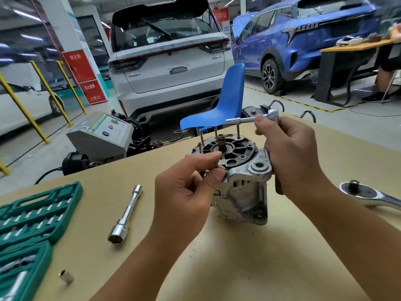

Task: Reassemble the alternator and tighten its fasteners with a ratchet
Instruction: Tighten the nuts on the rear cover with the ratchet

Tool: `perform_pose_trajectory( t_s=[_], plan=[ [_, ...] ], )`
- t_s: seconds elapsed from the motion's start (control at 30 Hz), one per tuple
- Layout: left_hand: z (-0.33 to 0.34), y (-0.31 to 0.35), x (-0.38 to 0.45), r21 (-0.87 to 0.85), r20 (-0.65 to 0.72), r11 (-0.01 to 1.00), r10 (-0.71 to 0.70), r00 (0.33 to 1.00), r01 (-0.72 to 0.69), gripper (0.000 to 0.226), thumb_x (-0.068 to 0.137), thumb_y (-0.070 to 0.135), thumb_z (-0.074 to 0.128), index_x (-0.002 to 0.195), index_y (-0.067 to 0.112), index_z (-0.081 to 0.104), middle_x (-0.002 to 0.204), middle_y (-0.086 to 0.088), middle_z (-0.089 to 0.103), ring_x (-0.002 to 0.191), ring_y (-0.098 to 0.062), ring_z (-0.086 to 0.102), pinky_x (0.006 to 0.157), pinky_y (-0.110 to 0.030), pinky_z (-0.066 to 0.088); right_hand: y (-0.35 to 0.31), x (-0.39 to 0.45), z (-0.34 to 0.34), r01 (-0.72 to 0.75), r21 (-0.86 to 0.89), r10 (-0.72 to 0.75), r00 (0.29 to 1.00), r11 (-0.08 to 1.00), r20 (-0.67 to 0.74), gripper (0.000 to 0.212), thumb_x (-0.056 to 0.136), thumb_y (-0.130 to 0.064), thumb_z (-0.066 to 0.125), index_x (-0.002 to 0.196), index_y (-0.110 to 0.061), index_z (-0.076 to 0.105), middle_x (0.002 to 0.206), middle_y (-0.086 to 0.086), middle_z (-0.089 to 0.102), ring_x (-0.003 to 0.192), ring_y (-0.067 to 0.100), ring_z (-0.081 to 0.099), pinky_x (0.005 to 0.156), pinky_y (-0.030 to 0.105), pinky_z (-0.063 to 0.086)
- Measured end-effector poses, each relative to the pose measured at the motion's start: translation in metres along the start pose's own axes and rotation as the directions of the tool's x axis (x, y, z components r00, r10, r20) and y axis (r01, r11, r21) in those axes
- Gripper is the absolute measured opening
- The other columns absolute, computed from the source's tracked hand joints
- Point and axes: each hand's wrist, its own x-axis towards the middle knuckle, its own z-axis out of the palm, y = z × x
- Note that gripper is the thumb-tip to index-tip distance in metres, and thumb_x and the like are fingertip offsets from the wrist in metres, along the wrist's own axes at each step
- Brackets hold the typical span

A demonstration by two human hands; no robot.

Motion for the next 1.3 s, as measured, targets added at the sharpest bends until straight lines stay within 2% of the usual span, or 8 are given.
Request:
perform_pose_trajectory(
  t_s=[0.13,0.27,0.4,0.6,0.83,1.0,1.17,1.3],
  plan=[
    [0.001,0.001,-0.002,0.066,0.039,0.994,0.081,0.996,-0.083,0.021,0.090,0.006,0.073,0.106,0.018,0.077,0.098,0.006,0.072,0.060,-0.018,0.053,0.058,-0.018,0.039,0.000,0.000,0.000,0.010,-0.001,-0.010,1.000,1.000,0.004,0.064,0.081,-0.055,0.064,0.083,0.008,0.057,0.059,0.011,0.038,0.058,0.025,0.036,0.057,0.041,0.035],
    [0.012,0.003,-0.020,0.117,0.017,0.983,0.138,0.990,-0.139,0.028,0.085,-0.001,0.072,0.113,0.005,0.073,0.112,-0.002,0.062,0.061,-0.006,0.051,0.057,-0.017,0.041,0.001,0.000,0.000,0.019,-0.009,-0.019,1.000,1.000,0.000,0.061,0.083,-0.052,0.064,0.081,0.008,0.057,0.056,0.007,0.037,0.057,0.024,0.036,0.057,0.041,0.035],
    [0.013,0.003,-0.022,0.177,-0.038,0.980,0.093,0.995,-0.085,0.032,0.080,0.008,0.075,0.111,0.015,0.074,0.134,-0.004,0.049,0.051,-0.013,0.050,0.054,-0.022,0.047,0.001,0.000,0.000,0.017,-0.016,-0.017,1.000,1.000,0.000,0.062,0.083,-0.052,0.065,0.081,0.009,0.056,0.055,0.005,0.037,0.057,0.023,0.036,0.057,0.041,0.035],
    [0.001,0.007,-0.008,0.107,0.026,0.994,-0.005,1.000,0.002,0.015,0.094,0.017,0.069,0.106,0.016,0.078,0.114,0.000,0.062,0.071,-0.019,0.061,0.057,-0.037,0.051,0.001,0.000,-0.002,0.007,-0.009,-0.007,1.000,1.000,0.024,0.058,0.085,-0.049,0.065,0.082,0.008,0.057,0.053,0.000,0.038,0.056,0.024,0.039,0.057,0.042,0.038],
    [-0.003,0.014,0.001,0.225,0.066,0.974,-0.004,0.998,-0.011,0.009,0.087,0.015,0.075,0.095,0.013,0.078,0.105,0.003,0.066,0.054,-0.011,0.046,0.060,-0.014,0.040,0.000,0.000,-0.002,0.012,-0.033,-0.011,0.999,0.999,0.030,0.054,0.085,-0.049,0.065,0.080,0.004,0.060,0.052,-0.004,0.041,0.056,0.022,0.041,0.057,0.042,0.039],
    [-0.005,0.017,0.006,0.169,0.102,0.984,-0.067,0.993,0.049,0.011,0.087,0.017,0.073,0.087,0.028,0.072,0.104,0.013,0.065,0.055,-0.018,0.052,0.053,-0.035,0.052,-0.001,-0.001,-0.003,0.012,-0.031,-0.011,0.999,0.999,0.031,0.054,0.086,-0.047,0.065,0.082,0.006,0.060,0.052,-0.002,0.041,0.056,0.025,0.042,0.057,0.042,0.039],
    [-0.006,0.018,0.008,0.183,0.143,0.982,-0.067,0.987,0.041,0.020,0.088,0.010,0.068,0.089,0.030,0.071,0.104,0.014,0.064,0.060,-0.019,0.056,0.054,-0.033,0.052,-0.002,-0.002,-0.002,0.022,-0.041,-0.021,0.999,0.999,0.047,0.053,0.086,-0.047,0.064,0.081,0.006,0.060,0.052,-0.001,0.042,0.054,0.025,0.042,0.054,0.037,0.036],
    [-0.006,0.018,0.006,0.138,0.155,0.989,-0.074,0.985,0.053,0.022,0.094,0.006,0.060,0.097,0.022,0.075,0.108,0.014,0.064,0.081,-0.015,0.064,0.063,-0.018,0.050,-0.001,-0.001,-0.003,0.034,-0.052,-0.032,0.998,0.998,0.053,0.057,0.084,-0.050,0.064,0.081,0.007,0.059,0.053,0.002,0.040,0.054,0.024,0.040,0.054,0.042,0.036]
  ],
)
